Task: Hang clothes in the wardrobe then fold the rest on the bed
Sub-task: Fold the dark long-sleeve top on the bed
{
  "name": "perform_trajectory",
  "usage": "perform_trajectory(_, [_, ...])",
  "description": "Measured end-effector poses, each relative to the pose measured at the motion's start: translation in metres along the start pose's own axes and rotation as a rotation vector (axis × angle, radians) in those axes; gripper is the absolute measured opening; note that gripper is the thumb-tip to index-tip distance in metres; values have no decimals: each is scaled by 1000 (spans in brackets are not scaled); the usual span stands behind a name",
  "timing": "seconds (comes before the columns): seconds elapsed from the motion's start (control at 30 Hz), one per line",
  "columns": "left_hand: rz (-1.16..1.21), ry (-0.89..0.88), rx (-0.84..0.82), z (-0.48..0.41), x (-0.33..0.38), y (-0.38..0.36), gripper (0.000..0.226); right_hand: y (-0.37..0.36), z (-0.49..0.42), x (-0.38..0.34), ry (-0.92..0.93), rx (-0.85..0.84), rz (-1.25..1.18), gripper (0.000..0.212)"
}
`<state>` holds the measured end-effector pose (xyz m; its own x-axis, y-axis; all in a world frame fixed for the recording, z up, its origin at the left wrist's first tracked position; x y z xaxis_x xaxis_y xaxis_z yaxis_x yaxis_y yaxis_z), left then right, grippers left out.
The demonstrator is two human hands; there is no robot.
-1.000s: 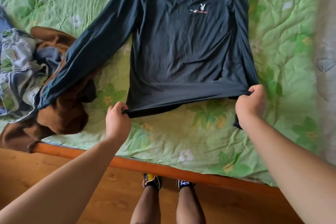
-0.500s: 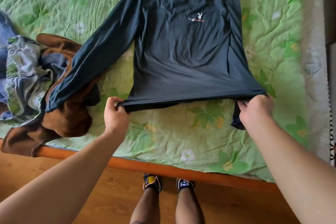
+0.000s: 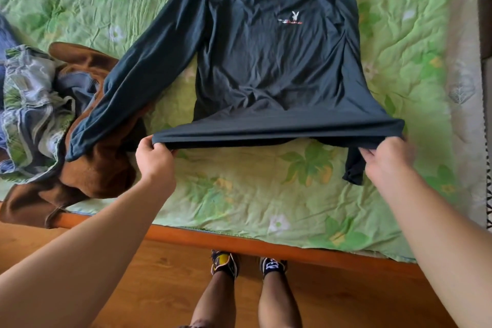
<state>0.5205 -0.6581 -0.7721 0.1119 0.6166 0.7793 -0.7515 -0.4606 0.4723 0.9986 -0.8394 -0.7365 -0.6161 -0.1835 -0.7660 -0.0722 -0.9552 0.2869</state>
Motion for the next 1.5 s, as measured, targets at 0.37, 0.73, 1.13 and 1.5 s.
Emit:
perform_trajectory(0.37, [71,162,93,3,1,6,41,15,-7,-9,63,74,37,40])
perform_trajectory(0.73, [-255,-101,78,-1,-2,11,38,9,5,-4,56,53,-1,31])
perform_trajectory(1.13, [-832,-715,-239,-10,-18,38,40,43,-12,26,1250,-384,1400,41])
perform_trajectory(1.5, [-1006,-1162,-513,90,2,-44,45,23,-28,30,807,-307,1226,27])
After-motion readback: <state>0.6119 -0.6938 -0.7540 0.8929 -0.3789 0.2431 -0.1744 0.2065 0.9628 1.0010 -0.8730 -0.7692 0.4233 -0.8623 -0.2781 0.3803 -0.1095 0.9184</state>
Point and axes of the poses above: each hand's wrist, its own z-axis away from the middle knuckle, its own y-axis out of the back of the hand, x = y × z, the point moved 7 cm from there along -z, towards the middle knuckle, and after that the axes turned 15 degrees about x, right-handed, at the moved point
